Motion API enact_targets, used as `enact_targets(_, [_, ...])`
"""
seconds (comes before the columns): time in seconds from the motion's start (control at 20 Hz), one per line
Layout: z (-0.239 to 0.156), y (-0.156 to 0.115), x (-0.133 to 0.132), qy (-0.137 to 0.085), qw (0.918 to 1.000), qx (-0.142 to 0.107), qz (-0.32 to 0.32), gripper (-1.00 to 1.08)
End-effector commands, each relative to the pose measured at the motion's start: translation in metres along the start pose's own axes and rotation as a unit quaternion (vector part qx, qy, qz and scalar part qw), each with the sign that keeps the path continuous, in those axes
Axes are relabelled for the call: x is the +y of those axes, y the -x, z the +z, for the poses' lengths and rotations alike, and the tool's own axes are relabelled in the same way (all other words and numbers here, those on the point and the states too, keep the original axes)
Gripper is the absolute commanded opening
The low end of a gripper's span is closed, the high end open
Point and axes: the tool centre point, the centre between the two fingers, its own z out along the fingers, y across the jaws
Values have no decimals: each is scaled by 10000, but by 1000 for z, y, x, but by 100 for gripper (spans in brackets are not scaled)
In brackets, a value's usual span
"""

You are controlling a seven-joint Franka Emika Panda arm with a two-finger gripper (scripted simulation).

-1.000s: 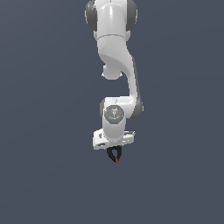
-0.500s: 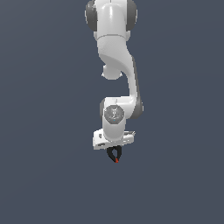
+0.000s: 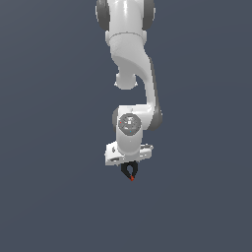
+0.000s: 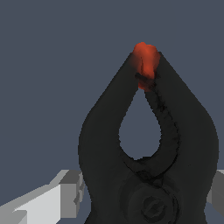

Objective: Pick up the object and move it to a goal position.

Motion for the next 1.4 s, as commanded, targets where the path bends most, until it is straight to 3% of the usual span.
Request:
enact_targets(0.0, [-12,2,-3,3,10000,16,-1,-100])
enact_targets(0.5, [-85,25,-23,6,10000,17,-2,-100])
enact_targets(1.35, [-269,80,-74,9,10000,17,-4,-100])
